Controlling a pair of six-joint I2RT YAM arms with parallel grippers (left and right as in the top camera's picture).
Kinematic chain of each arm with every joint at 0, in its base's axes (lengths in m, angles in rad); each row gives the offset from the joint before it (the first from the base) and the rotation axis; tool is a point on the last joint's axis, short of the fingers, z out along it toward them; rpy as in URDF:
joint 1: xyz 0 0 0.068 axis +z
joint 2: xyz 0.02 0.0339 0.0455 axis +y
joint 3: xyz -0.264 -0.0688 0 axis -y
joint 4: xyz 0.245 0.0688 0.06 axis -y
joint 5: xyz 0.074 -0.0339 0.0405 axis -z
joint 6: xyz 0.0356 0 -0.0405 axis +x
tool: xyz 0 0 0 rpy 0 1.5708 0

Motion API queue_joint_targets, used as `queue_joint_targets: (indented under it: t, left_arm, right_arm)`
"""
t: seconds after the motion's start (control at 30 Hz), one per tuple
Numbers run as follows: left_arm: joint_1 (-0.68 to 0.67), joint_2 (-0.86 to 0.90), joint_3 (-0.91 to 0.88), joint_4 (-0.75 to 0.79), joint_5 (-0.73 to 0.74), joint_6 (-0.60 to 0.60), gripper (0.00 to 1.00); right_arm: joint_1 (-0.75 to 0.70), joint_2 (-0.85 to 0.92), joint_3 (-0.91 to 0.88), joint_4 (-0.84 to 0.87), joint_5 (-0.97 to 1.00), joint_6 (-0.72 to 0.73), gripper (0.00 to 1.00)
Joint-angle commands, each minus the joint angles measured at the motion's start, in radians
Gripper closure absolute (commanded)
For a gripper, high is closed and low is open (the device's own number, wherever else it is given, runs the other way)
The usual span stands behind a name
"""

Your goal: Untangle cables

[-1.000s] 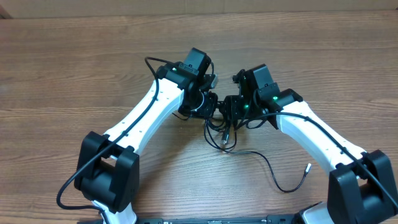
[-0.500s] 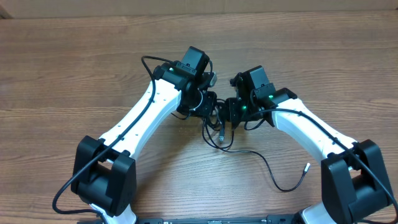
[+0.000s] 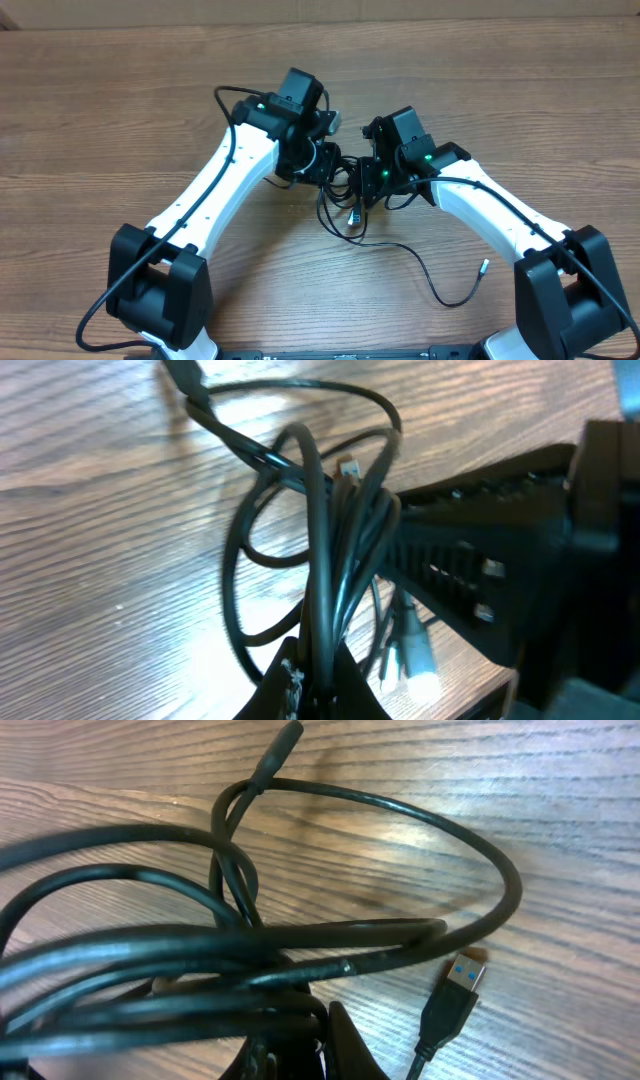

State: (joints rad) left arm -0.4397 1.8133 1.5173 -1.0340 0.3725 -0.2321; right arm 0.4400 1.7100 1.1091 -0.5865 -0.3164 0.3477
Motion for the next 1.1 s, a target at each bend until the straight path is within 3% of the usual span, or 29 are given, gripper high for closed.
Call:
queue_joint_targets:
  t: [0.0,0.1,0.37,0.47,0.6,0.8,0.87,0.9,0.97,1.0,1.07]
  left_arm:
    - [0.061,-0.08,0.04,-0.016,-0.071,0.0,0.96]
    - [0.06,-0.079,0.038,-0.013,-0.133,-0.024,0.96]
    - [0.068,-0.079,0.037,-0.012,-0.257,-0.071,0.96]
    - [0.068,-0.079,0.037,-0.018,-0.272,-0.071,0.96]
    - [0.088,-0.079,0.038,-0.091,-0.374,-0.073,0.96]
    - [0.143,-0.089,0.038,-0.114,-0.367,-0.075,0.96]
    - [0.151,-0.106,0.039,-0.089,-0.254,-0.032,0.96]
    - [0.151,-0.114,0.039,-0.07,-0.153,0.013,0.96]
    - [0.15,-0.128,0.039,-0.035,0.046,0.107,0.95]
    - [0.147,-0.134,0.039,-0.019,0.14,0.15,0.93]
    - [0.138,-0.141,0.039,0.0,0.276,0.218,0.84]
  right_arm:
    - [-0.032,-0.014,0.011,-0.039,0.035,0.024,0.96]
    - [-0.032,-0.069,0.074,-0.104,-0.113,-0.016,0.96]
    - [-0.032,-0.21,0.235,-0.364,-0.2,-0.171,0.96]
    - [-0.06,-0.255,0.241,-0.363,-0.061,-0.149,0.96]
    - [-0.187,-0.312,0.242,-0.367,0.338,0.027,0.96]
    - [-0.367,-0.314,0.24,-0.42,0.375,0.042,0.96]
    - [-0.375,-0.313,0.24,-0.43,0.343,0.042,0.96]
    - [-0.375,-0.313,0.24,-0.433,0.308,0.041,0.9]
    - [-0.371,-0.313,0.24,-0.432,0.201,0.03,0.69]
    - [-0.367,-0.311,0.24,-0.428,0.15,0.006,0.53]
    - [-0.357,-0.309,0.24,-0.417,0.066,-0.049,0.41]
